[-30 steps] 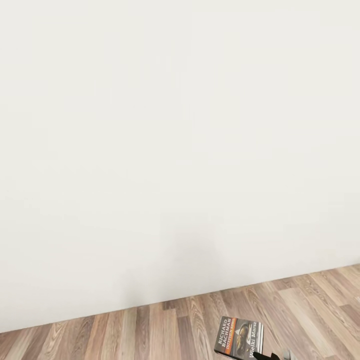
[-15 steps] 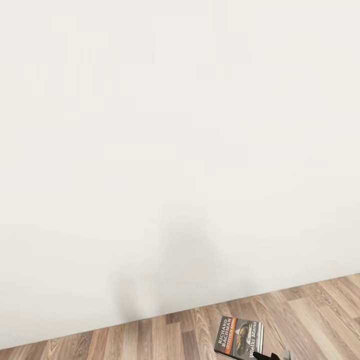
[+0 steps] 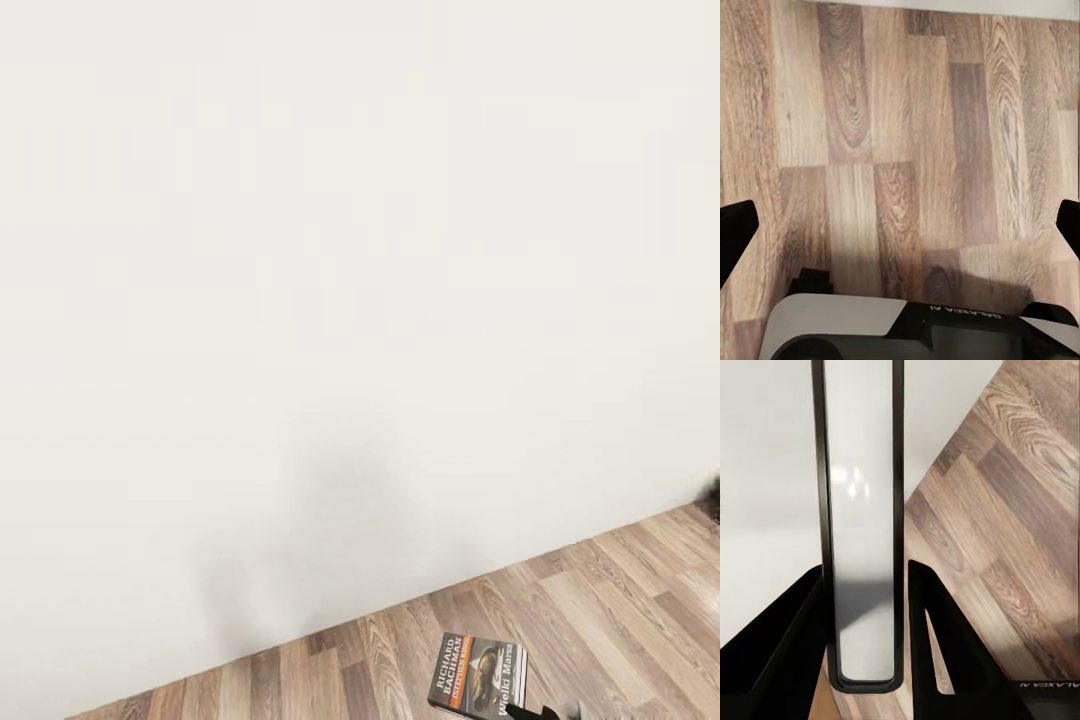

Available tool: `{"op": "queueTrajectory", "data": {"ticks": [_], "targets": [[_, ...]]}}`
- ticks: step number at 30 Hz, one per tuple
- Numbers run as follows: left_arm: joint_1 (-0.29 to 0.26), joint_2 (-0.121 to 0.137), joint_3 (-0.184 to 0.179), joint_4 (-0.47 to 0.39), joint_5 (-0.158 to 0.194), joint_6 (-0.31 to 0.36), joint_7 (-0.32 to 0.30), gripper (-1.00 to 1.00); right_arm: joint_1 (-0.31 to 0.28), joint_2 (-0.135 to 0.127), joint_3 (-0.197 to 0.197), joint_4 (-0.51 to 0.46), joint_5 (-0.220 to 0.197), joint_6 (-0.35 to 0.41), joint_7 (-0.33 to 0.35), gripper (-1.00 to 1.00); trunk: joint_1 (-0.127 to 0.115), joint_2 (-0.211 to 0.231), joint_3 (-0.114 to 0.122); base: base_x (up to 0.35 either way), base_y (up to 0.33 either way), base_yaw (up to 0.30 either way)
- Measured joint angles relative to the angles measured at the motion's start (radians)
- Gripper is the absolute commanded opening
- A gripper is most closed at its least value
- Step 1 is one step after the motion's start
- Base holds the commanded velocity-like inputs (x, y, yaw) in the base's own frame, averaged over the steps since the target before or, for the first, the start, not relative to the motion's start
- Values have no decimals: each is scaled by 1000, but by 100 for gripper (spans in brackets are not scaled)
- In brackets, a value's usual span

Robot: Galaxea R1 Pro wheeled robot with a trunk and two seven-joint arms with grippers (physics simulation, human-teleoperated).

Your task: In the bedroom, move the book from the bed onto either nightstand, and place the two sandals side by side next to the bed.

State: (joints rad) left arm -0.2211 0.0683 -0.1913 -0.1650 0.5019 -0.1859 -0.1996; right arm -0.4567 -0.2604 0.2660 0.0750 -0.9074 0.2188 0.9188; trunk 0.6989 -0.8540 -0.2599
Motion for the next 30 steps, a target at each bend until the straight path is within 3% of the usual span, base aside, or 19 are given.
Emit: {"op": "queueTrajectory", "data": {"ticks": [11, 30], "targets": [[0, 0, 0, 0, 0, 0, 0, 100, 0, 0, -1, 0, -1, 0, 0, -100, 0, 0, 3, 258, 83, -300], [0, 0, 0, 0, 0, -1, 0, 100, 0, -1, 1, 0, 0, 0, 0, -100, 0, 0, 14, 10, 3, -300]]}}
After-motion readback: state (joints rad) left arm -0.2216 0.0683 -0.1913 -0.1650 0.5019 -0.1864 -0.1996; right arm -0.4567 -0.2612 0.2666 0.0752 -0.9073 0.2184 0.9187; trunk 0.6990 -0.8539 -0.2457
